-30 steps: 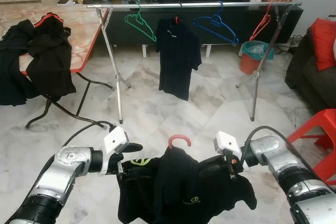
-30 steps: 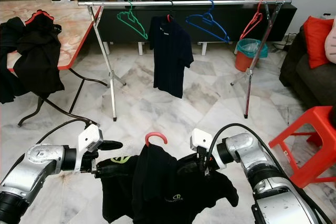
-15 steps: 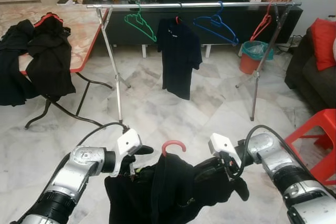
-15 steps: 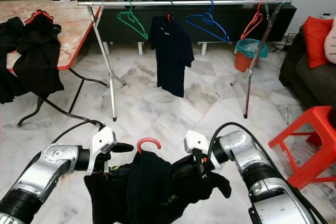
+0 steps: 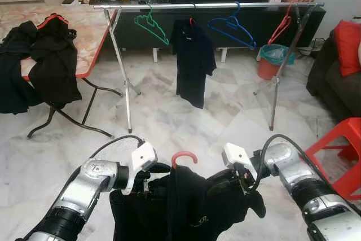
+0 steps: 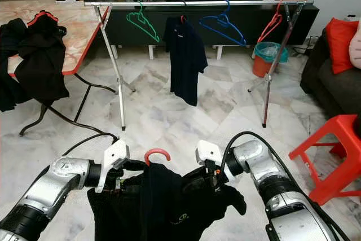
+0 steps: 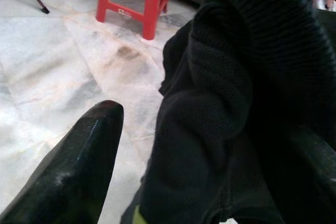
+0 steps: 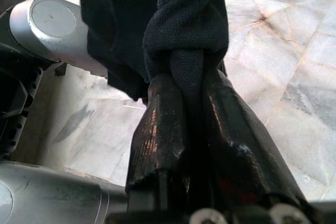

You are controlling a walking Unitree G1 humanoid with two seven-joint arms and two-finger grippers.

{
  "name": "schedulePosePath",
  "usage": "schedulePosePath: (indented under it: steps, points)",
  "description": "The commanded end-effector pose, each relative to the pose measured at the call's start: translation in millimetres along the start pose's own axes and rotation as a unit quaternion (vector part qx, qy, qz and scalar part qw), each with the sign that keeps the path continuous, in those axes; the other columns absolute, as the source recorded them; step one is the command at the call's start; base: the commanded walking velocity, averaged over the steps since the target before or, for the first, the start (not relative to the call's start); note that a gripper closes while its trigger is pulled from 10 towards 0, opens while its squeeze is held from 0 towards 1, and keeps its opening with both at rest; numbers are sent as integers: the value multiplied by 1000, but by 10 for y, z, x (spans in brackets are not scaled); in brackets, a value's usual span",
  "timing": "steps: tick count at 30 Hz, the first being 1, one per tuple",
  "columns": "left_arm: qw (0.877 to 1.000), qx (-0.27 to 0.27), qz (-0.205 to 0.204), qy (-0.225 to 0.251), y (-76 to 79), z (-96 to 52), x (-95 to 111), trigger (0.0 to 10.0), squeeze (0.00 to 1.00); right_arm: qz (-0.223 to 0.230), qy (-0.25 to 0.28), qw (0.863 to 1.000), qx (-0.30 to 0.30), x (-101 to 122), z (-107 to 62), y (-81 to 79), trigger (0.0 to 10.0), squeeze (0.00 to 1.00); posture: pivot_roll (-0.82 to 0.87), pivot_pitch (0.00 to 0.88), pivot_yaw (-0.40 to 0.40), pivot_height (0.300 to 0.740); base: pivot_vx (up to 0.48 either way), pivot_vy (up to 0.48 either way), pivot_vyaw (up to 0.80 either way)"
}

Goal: Hang hanger

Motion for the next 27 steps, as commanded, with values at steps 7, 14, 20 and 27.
schedulePosePath:
  steps: [7, 14, 20, 27]
  points:
    - [1000, -15, -2, 4, 43, 37, 25, 0, 0, -27, 24, 999, -4, 181, -15, 11, 0, 0, 13, 5, -27, 740, 0, 0, 0]
    - [1000, -16, -5, 4, 52, 38, 22, 0, 0, -27, 25, 999, -5, 182, -13, 11, 0, 0, 12, 5, -24, 740, 0, 0, 0]
    - [1000, -24, -8, 6, 86, 56, 17, 0, 0, -26, 28, 999, -6, 178, -16, 10, 0, 0, 12, 5, -24, 740, 0, 0, 0]
    - [999, -33, -12, 9, 127, 61, 16, 0, 0, -25, 30, 999, -9, 176, -29, 14, 0, 0, 8, 7, -23, 740, 0, 0, 0]
Point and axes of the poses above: a point about 5 cm out from each wrist's last joint towards the gripper, its own z axis pointing out of the wrist towards the gripper, its own x axis along the axis of the wrist's last joint, y = z × x, the point moved 3 cm from there along z, pointing out of the wrist towards the gripper, and after that the axes turned 15 degrees about z, right-handed, at the moved point
